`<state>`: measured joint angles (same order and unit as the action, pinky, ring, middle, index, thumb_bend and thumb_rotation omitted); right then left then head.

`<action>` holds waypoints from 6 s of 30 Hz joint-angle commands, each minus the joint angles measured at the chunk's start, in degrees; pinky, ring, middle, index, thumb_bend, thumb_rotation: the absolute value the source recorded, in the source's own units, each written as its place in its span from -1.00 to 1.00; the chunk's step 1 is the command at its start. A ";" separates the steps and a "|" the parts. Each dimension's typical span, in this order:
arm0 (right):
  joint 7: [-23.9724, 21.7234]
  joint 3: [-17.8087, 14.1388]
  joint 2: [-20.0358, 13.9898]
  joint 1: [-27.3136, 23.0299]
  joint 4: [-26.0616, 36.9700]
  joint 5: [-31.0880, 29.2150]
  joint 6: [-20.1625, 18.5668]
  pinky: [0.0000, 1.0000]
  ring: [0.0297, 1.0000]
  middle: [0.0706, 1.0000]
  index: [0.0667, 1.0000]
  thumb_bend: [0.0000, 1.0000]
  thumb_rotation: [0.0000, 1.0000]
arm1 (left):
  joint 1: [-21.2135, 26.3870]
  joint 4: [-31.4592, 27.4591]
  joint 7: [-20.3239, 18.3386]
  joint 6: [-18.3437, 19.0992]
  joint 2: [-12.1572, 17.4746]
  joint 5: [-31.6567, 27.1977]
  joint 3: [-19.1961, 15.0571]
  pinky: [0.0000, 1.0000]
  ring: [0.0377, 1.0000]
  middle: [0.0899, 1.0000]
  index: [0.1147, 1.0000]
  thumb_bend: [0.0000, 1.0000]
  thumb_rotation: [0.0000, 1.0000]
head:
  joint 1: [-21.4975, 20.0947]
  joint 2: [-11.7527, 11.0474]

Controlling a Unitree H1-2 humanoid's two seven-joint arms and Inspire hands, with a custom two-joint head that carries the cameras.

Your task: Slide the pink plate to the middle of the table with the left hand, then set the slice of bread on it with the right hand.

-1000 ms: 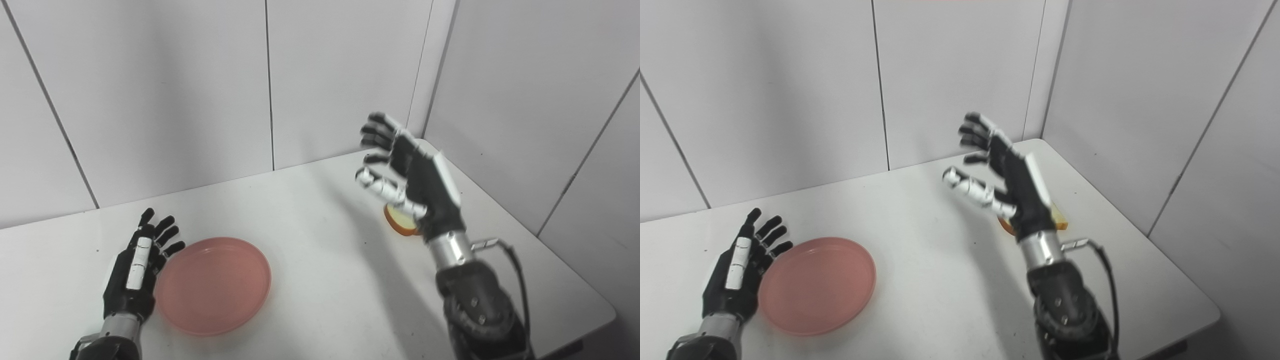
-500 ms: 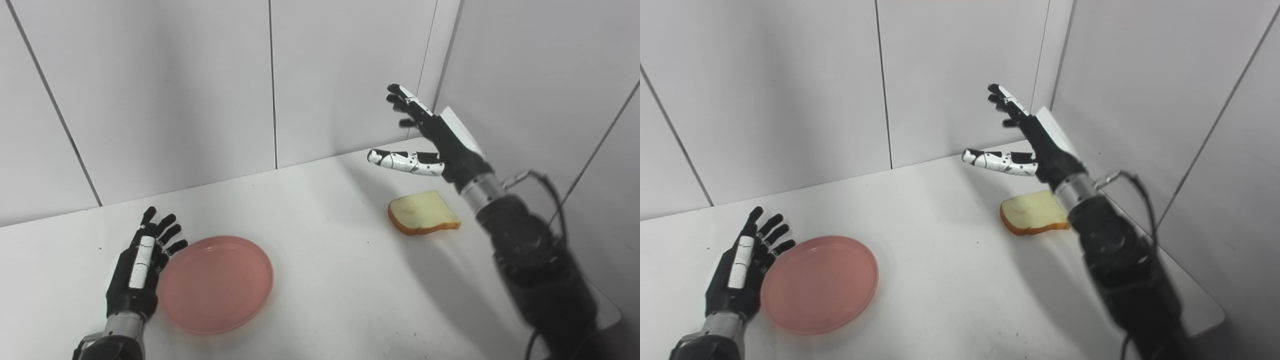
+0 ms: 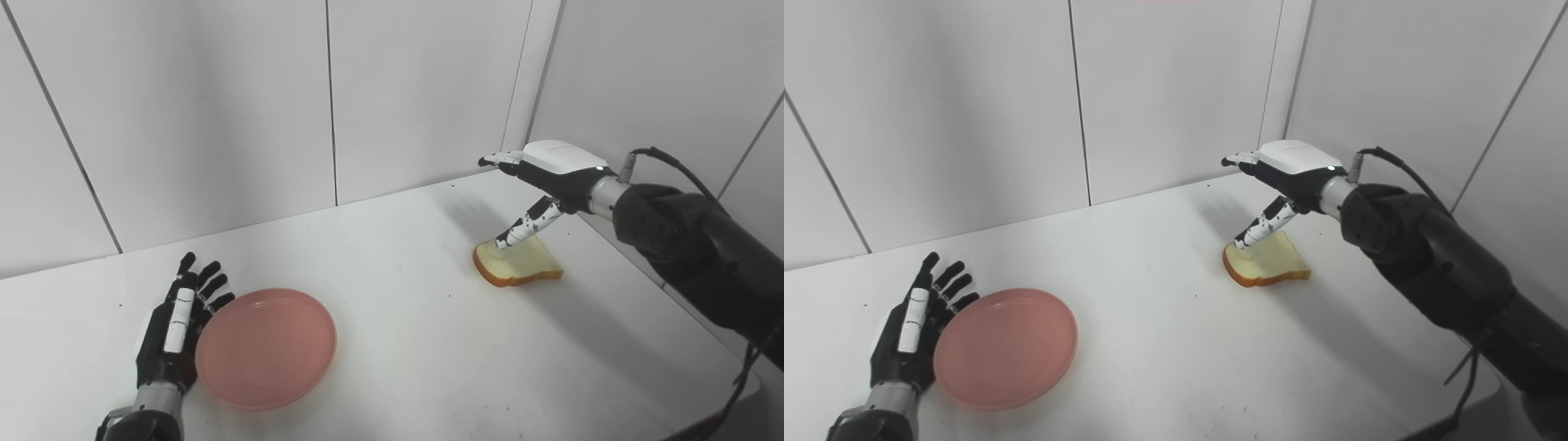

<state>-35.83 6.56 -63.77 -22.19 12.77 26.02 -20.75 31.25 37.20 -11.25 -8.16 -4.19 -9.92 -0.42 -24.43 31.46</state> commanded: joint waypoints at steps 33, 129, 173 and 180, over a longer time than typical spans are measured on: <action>-3.65 8.36 3.98 -9.90 -18.42 9.14 14.30 1.00 0.93 0.92 0.94 1.00 -0.65 | -1.72 0.98 1.23 3.37 -0.75 0.92 0.58 0.52 0.72 0.72 0.90 0.73 0.50 | 2.19 0.35; 7.10 11.56 10.05 -13.05 -27.20 15.27 25.14 -0.44 -0.35 -0.24 -0.03 0.04 -1.00 | -3.20 -1.79 2.94 6.21 -1.16 2.77 2.19 0.46 0.73 0.79 0.91 0.73 0.49 | 4.55 2.76; -3.03 16.23 31.45 -20.15 -11.89 10.82 32.65 -0.36 -0.26 -0.15 0.04 0.02 -1.00 | 2.84 12.60 9.23 -5.69 -9.01 6.01 1.90 0.46 0.67 0.77 0.93 0.77 0.43 | 28.28 2.44; -2.15 17.42 33.08 -22.77 -16.25 11.49 35.35 -0.36 -0.25 -0.15 0.03 0.02 -1.00 | 3.27 12.72 10.92 -5.75 -9.12 6.70 1.67 0.39 0.67 0.75 0.89 0.76 0.44 | 29.22 2.44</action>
<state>-39.78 24.57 -30.39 -41.70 -3.97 37.59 12.61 35.73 47.49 -1.31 -15.95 -13.17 -3.39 1.71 4.66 33.93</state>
